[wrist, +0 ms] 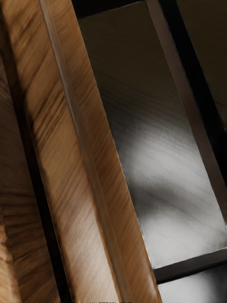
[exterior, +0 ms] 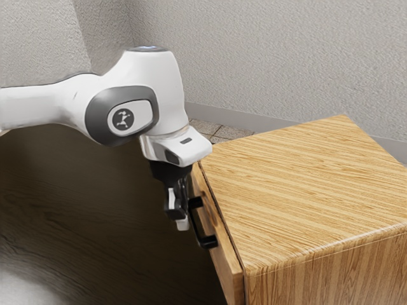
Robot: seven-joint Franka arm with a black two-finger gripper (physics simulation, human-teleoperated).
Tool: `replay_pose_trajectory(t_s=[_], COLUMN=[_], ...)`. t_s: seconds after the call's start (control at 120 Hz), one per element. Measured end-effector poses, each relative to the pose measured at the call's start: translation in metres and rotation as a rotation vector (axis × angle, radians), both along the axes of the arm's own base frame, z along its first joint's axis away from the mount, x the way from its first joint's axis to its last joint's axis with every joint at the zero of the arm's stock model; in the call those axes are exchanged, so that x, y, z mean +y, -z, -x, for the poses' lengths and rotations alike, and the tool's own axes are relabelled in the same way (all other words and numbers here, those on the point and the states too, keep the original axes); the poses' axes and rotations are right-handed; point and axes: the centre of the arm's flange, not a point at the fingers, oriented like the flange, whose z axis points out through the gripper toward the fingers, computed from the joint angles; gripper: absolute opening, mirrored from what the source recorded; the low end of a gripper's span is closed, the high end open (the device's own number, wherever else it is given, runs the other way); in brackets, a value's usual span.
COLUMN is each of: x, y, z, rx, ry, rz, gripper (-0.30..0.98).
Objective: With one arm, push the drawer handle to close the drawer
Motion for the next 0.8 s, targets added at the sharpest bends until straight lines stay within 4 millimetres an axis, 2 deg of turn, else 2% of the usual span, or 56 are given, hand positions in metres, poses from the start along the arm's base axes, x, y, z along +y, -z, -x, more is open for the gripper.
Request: replay_pose_trajectory(t_s=[0.317,0.45,0.517,0.583,0.658,0.7,0.8], x=[-0.007,0.007,0.029,0.073,0.118,0.135,0.17], y=[0.005,0.014,0.004,-0.009,-0.047,-0.069,-0.093], z=[-0.01,-0.006,-0.005,-0.02,-0.044,-0.056,-0.084], rx=[0.001,0.02,0.01,0.004,-0.044,-0.075,-0.09], ry=[-0.008,-0.034,-0.075,-0.158,-0.233,-0.255,-0.302], rz=[0.013,-0.001,-0.008,-0.036,-0.07,-0.089,-0.122], gripper=[-0.11,-0.1,-0.1,-0.1,-0.1,-0.08,0.07])
